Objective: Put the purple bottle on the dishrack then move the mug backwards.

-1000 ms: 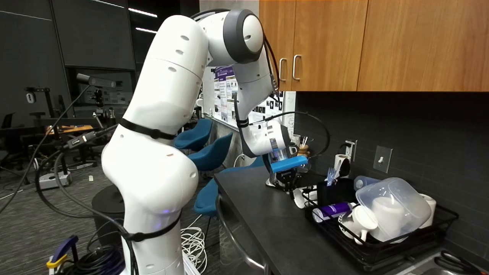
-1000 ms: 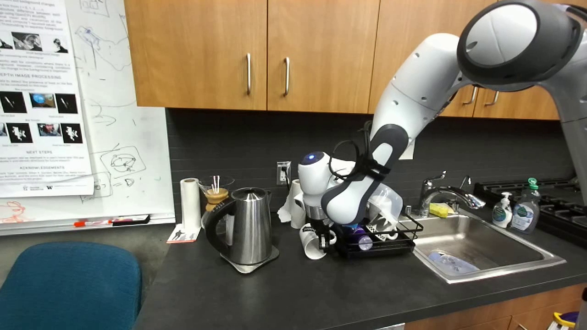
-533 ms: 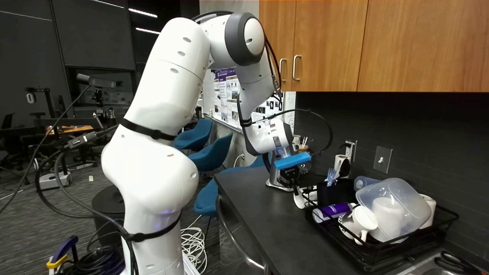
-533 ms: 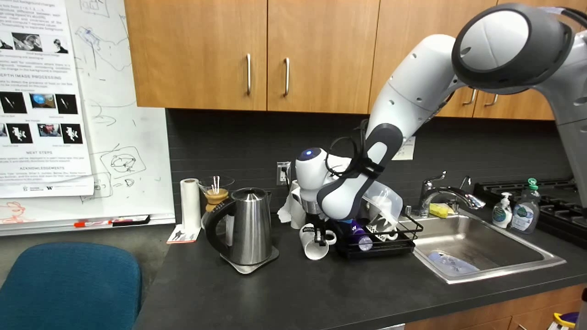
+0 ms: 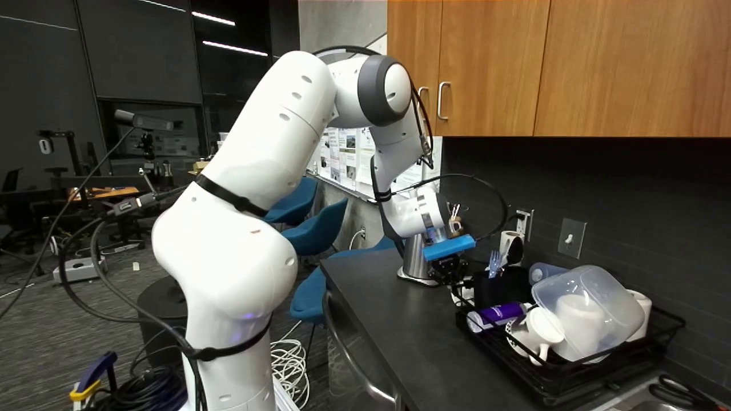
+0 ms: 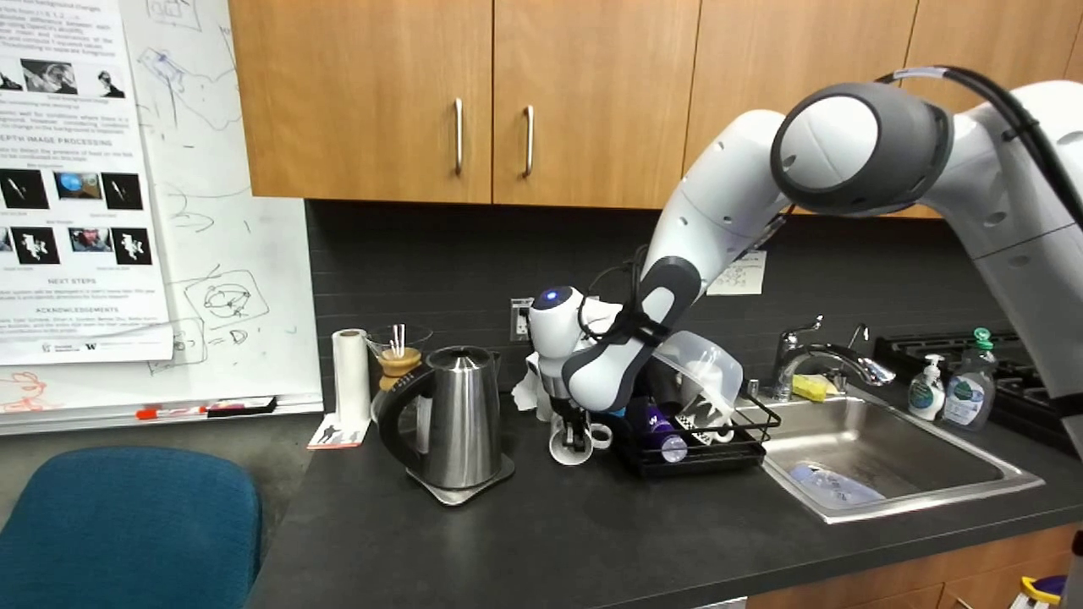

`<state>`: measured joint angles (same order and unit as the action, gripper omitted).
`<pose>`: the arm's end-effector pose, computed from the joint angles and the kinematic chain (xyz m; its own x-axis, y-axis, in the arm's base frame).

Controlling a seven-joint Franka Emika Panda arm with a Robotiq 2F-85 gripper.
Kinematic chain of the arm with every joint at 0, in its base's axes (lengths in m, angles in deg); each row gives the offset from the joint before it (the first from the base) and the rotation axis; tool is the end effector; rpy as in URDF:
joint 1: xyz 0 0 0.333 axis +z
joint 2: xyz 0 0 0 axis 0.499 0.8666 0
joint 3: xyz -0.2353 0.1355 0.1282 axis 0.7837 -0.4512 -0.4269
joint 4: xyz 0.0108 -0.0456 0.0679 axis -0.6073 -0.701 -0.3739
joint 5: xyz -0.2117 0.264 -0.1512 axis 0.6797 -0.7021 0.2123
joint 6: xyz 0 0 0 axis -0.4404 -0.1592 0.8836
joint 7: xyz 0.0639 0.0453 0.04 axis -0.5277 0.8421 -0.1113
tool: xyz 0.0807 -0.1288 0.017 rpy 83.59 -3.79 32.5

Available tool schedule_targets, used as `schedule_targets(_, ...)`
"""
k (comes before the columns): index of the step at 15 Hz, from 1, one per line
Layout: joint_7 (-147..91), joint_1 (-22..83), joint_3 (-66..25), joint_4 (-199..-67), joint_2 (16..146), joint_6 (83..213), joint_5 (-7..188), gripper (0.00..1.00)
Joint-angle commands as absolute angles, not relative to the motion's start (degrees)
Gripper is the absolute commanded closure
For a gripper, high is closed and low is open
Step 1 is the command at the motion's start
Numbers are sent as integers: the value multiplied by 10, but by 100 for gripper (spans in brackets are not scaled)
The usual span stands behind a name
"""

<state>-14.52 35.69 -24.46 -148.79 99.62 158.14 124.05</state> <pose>0.6158 0.0529 0.1448 0.7188 0.6847 -0.1200 0.6768 -0.6499 0.3459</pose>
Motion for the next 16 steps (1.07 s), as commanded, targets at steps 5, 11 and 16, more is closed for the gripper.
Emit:
schedule_targets(5,-151,376,-212,-1371,1066,1558,1244,100)
schedule_targets(11,-166,381,-199,-1369,1070,1560,1246,100)
schedule_targets(16,-175,375,-208,-1428,1020,1564,1230,100)
